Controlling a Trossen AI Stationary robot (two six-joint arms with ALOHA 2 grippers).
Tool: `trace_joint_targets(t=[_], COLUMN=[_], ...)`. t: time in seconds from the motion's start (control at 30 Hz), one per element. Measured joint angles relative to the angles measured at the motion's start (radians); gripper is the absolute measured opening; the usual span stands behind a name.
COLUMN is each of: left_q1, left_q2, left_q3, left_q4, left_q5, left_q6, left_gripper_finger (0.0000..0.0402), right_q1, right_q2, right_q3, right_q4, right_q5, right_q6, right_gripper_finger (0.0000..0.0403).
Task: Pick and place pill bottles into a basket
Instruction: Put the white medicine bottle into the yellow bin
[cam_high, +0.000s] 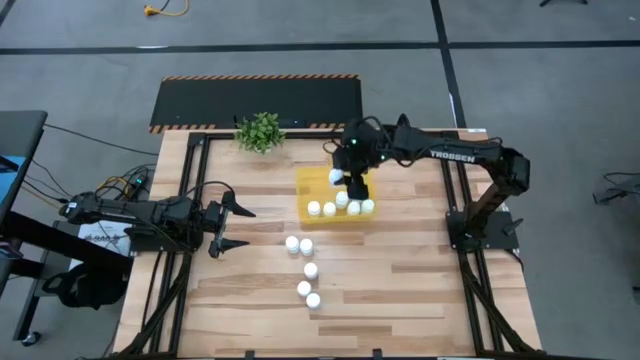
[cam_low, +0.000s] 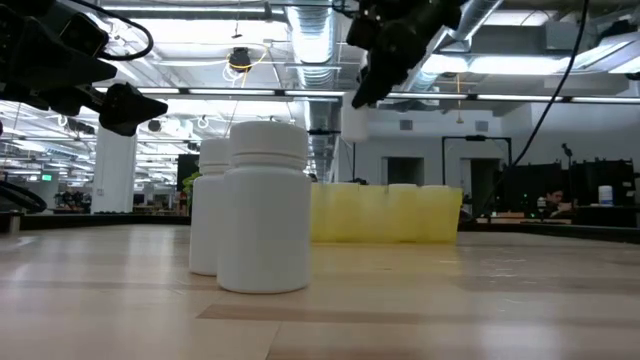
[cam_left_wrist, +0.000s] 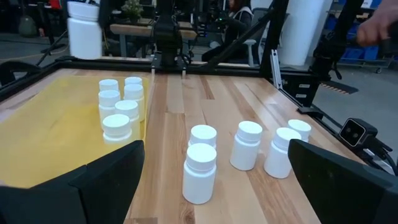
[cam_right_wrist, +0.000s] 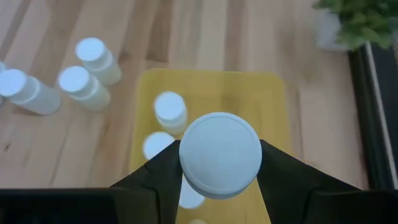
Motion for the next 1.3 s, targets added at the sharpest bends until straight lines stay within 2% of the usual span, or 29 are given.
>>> trace_joint_targets(t=[0.33,0.77,1.3], left_q1=[0.000,0.000,0.000], left_q2=[0.000,0.000,0.000], left_q3=[0.000,0.000,0.000], left_q4=[0.000,0.000,0.000], left_q5=[0.000,0.000,0.000], left_q6=[0.003,0.001,0.000], left_gripper_finger=[0.0386,0.0386,0.0386], right_q1=[-0.096,-0.165,-0.180], right_q2=[0.000,-0.001,0.150], right_q3=[-0.089,-0.226,-0.241], right_q4=[0.032,0.165,0.224], right_q5=[-0.002,-0.019,-0.049], right_q6=[-0.007,0.025,0.046], right_gripper_finger=[0.0170,0.0170,0.0169])
